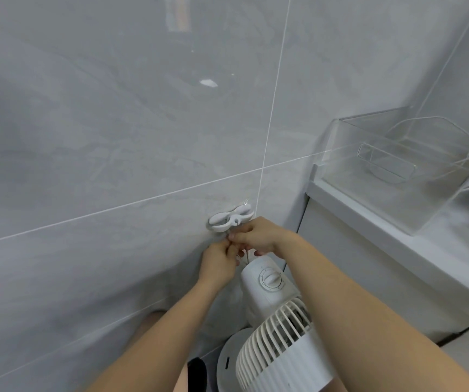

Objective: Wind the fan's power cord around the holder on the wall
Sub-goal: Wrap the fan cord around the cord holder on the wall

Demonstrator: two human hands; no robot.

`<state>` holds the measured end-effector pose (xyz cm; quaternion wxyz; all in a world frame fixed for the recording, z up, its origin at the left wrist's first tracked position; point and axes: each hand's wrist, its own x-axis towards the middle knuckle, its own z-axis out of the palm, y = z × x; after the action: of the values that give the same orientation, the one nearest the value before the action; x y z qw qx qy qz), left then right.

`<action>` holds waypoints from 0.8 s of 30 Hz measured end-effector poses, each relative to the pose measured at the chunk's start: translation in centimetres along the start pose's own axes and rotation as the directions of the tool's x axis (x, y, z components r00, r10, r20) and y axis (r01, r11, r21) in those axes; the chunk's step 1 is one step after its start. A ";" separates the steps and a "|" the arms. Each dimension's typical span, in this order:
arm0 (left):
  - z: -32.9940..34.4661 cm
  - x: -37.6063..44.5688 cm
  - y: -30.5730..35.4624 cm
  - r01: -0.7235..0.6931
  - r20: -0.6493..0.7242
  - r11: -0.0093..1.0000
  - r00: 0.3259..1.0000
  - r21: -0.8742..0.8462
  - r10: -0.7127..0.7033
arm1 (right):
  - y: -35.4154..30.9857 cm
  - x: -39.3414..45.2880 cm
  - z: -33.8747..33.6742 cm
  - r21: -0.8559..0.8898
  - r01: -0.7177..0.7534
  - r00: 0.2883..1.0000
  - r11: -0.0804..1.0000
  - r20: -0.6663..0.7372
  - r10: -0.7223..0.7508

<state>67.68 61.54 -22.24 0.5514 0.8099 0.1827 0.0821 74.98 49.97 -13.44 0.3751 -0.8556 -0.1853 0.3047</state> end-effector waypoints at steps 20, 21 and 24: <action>-16.0 -2.0 9.8 -0.612 0.770 -0.473 0.445 0.634 0.456 | 0.9 0.3 -1.4 -0.168 -0.045 0.999 0.985 0.010 0.047; -16.8 -1.7 10.2 -0.611 0.802 -0.519 0.450 0.598 0.394 | 1.2 0.4 -1.6 -0.139 -0.045 0.999 0.989 0.002 0.045; -17.5 -1.3 10.8 -0.612 0.847 -0.589 0.432 0.528 0.311 | 1.9 0.6 -2.1 -0.018 -0.027 1.000 0.999 -0.006 0.027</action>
<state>62.86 72.65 -5.60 -0.3650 0.8595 -0.3410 0.1080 76.98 47.94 -13.95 0.3640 -0.8622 -0.1753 0.3055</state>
